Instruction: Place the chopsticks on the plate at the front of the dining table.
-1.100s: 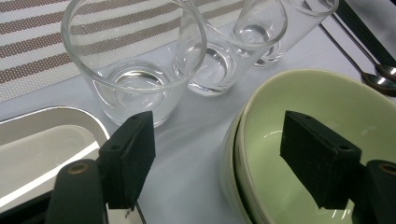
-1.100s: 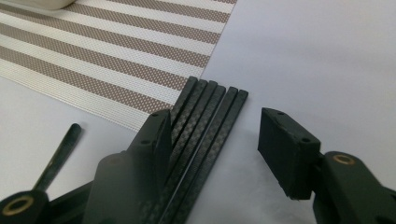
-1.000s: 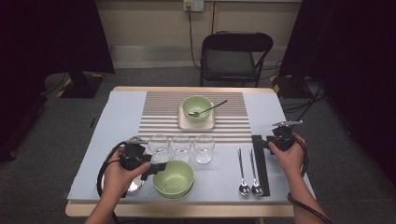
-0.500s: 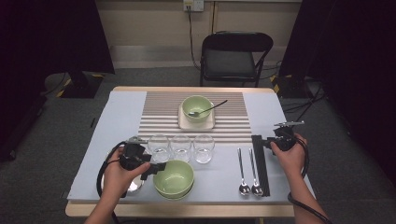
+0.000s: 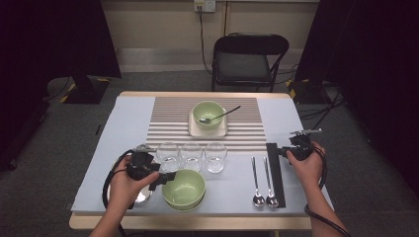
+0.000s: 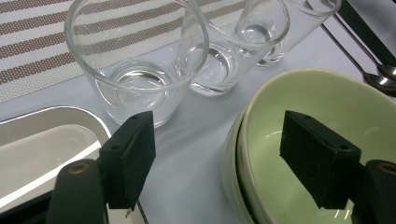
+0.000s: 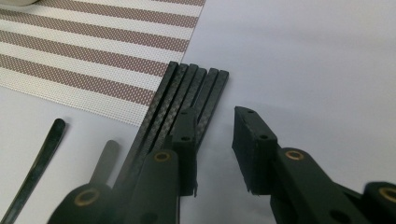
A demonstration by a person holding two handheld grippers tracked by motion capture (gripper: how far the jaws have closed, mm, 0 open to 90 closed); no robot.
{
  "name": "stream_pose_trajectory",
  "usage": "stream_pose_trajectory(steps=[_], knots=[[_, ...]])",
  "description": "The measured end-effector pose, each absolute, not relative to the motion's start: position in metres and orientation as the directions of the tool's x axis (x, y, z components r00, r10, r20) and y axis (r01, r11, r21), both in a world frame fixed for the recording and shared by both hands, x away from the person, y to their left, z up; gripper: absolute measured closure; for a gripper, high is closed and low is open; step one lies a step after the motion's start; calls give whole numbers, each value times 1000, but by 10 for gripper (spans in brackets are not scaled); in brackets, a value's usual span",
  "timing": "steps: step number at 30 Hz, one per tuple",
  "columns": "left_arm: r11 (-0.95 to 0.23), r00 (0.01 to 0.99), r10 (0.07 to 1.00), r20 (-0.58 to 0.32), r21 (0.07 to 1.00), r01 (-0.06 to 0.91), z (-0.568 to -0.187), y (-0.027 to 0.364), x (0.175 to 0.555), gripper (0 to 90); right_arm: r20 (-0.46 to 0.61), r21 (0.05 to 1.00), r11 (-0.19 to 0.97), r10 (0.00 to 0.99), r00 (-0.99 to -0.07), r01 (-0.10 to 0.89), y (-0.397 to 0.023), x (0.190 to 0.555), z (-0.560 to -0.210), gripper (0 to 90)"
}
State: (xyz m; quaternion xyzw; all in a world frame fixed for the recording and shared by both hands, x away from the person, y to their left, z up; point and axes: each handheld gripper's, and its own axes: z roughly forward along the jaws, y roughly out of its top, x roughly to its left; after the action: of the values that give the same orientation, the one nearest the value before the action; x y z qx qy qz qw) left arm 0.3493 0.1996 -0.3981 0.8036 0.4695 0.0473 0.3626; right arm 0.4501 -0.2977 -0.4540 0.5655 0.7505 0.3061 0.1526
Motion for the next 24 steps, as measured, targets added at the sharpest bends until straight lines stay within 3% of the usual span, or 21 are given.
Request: stream_pose_trajectory(steps=[24], knots=[[-292,550,792,-266,625,724,-398,201,349,268,109,603,170,950,-291,779,-289,451,-456,790]])
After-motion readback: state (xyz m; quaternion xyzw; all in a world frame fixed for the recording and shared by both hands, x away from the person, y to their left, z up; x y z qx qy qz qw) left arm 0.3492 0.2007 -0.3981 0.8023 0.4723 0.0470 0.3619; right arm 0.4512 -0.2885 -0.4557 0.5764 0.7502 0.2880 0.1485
